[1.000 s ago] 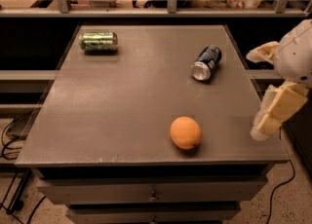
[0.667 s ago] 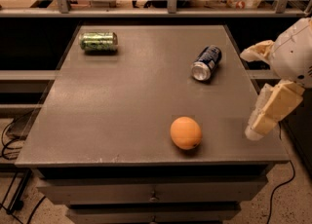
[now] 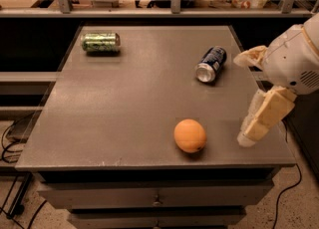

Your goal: Move orange near green can

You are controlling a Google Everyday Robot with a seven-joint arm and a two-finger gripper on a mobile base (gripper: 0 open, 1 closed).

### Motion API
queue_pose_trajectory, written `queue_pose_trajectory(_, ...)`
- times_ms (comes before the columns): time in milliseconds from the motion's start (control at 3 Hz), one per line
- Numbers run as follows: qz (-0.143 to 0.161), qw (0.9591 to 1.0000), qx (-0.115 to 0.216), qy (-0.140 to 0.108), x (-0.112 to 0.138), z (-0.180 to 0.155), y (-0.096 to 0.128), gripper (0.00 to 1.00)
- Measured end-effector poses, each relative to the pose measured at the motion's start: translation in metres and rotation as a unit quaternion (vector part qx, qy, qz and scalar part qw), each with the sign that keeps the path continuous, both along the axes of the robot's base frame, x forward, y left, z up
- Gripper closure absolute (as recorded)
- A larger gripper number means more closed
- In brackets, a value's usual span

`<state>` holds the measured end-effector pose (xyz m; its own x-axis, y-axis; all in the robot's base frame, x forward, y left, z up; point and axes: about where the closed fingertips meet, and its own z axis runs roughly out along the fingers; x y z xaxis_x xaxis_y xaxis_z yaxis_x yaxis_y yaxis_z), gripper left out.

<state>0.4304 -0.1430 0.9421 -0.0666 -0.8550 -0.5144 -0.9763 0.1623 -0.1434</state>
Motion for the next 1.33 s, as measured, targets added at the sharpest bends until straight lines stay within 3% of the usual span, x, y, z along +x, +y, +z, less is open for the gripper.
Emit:
queue_pose_trajectory(667, 0.061, 0.9968, 0.051, 0.013, -0.007, -0.033, 0.068, 0.0)
queue_pose_trajectory(1000, 0.072, 0.9955, 0.056, 0.026, -0.011, -0.061, 0.089, 0.0)
queue_pose_trajectory(1333, 0.067, 0.9953, 0.053, 0.046, -0.013, -0.09, 0.095, 0.0)
